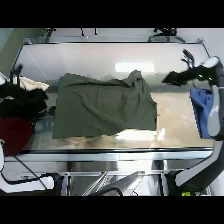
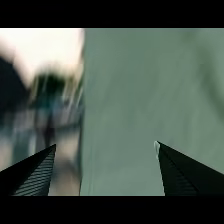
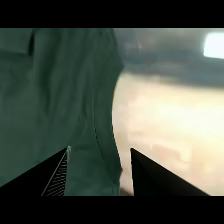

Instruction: Fold the shirts.

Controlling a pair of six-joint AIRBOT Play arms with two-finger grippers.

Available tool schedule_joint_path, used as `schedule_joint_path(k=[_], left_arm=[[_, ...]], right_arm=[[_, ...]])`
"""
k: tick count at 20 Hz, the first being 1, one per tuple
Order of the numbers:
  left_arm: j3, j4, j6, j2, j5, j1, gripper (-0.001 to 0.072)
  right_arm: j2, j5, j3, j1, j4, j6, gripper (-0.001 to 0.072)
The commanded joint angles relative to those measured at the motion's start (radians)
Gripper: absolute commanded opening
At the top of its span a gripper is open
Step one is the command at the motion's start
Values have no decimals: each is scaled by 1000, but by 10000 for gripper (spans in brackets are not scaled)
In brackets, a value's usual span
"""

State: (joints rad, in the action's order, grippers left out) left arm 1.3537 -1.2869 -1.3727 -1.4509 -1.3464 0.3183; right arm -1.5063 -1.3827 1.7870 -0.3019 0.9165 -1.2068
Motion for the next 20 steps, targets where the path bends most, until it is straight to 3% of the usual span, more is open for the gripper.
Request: schedule_joint_path(k=[1,2,6,10,16,20], left_arm=[[-304,-23,19,136,-84,117,619],[-381,-21,22,167,-60,137,537],[-560,-2,53,210,-40,166,523],[-605,222,194,143,27,166,522],[-601,208,232,68,146,185,523],[-494,203,256,68,42,185,522]], right_arm=[[85,-135,-238,-160,-175,3,428],[102,-154,-309,-197,-238,35,338],[133,-176,-438,-256,-283,106,375],[135,-186,-444,-256,-283,153,368],[143,-190,-444,-264,-282,180,368],[143,-227,-444,-284,-282,179,367]])
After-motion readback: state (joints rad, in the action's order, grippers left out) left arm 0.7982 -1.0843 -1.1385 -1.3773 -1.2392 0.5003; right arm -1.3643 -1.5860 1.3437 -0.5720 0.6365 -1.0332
